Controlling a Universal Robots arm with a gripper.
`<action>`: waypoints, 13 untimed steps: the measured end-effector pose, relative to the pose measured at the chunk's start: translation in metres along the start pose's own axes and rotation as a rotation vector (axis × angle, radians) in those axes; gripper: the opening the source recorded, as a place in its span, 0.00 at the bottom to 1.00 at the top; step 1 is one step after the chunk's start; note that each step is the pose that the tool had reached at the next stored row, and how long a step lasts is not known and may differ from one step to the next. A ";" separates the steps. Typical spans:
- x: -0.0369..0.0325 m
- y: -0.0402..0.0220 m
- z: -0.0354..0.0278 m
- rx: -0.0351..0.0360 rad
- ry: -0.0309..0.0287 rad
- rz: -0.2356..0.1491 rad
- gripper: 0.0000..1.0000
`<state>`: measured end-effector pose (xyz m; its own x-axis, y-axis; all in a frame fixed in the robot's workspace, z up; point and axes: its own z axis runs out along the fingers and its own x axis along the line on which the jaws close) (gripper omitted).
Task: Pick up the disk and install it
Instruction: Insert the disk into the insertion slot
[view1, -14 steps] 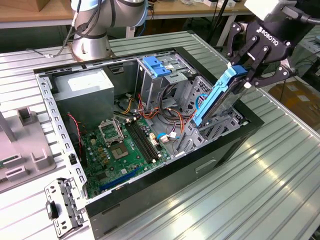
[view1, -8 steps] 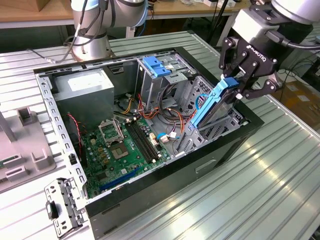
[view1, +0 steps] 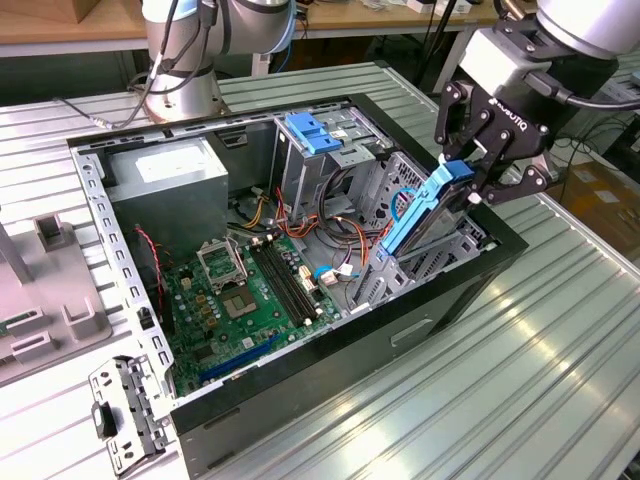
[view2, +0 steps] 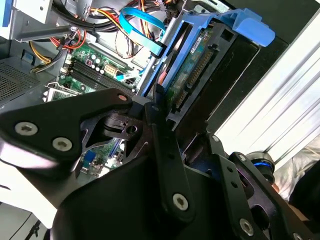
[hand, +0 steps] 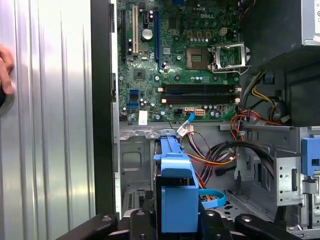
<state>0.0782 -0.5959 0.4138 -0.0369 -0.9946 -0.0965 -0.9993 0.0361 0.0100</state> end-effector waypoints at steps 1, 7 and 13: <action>0.0000 0.0000 0.0000 0.0000 0.0000 0.000 0.36; 0.0000 0.0000 0.0000 0.0000 -0.0003 0.000 0.38; 0.0000 0.0000 0.0001 0.0000 -0.0006 0.000 0.50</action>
<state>0.0782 -0.5959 0.4137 -0.0369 -0.9946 -0.0970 -0.9993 0.0361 0.0100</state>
